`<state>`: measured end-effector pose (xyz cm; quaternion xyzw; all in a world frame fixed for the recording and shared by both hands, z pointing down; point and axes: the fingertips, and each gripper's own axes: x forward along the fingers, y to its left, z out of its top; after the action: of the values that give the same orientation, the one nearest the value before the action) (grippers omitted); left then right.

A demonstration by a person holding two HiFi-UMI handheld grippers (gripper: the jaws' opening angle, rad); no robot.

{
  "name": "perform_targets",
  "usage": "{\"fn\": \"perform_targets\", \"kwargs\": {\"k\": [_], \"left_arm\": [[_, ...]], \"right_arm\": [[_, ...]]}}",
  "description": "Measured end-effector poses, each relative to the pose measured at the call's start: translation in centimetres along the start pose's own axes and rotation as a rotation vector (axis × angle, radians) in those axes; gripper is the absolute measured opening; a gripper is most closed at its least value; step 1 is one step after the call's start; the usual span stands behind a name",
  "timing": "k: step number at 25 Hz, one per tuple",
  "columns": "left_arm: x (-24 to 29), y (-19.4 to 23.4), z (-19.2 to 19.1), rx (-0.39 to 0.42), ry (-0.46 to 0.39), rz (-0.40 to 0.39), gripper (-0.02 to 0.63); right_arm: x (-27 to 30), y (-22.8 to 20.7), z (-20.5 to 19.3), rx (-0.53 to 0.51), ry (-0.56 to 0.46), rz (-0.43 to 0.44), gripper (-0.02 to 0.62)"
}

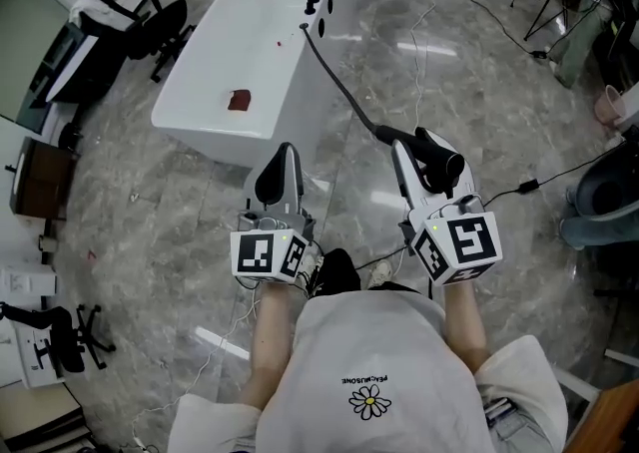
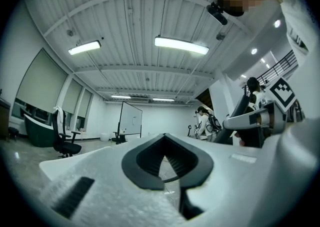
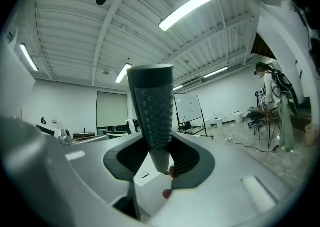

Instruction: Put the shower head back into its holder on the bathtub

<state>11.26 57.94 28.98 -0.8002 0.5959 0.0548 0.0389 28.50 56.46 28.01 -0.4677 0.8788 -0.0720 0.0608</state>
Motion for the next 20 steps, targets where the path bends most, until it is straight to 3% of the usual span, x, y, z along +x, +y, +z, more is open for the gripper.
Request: {"fn": "perform_targets", "kwargs": {"k": [5, 9, 15, 20], "left_arm": [[0.0, 0.6, -0.1, 0.033, 0.007, 0.011, 0.002], [1.5, 2.5, -1.9, 0.000, 0.009, 0.026, 0.002], [7.4, 5.6, -3.4, -0.074, -0.026, 0.043, 0.002], [14.2, 9.8, -4.0, -0.117, -0.040, 0.077, 0.002]], "right_arm": [[1.2, -0.2, -0.6, 0.010, 0.006, 0.013, 0.138], [3.0, -0.5, -1.5, 0.018, 0.013, 0.016, 0.138], [7.5, -2.6, -1.1, -0.021, 0.001, 0.017, 0.138], [14.6, -5.3, 0.3, -0.045, 0.011, 0.029, 0.138]]}}
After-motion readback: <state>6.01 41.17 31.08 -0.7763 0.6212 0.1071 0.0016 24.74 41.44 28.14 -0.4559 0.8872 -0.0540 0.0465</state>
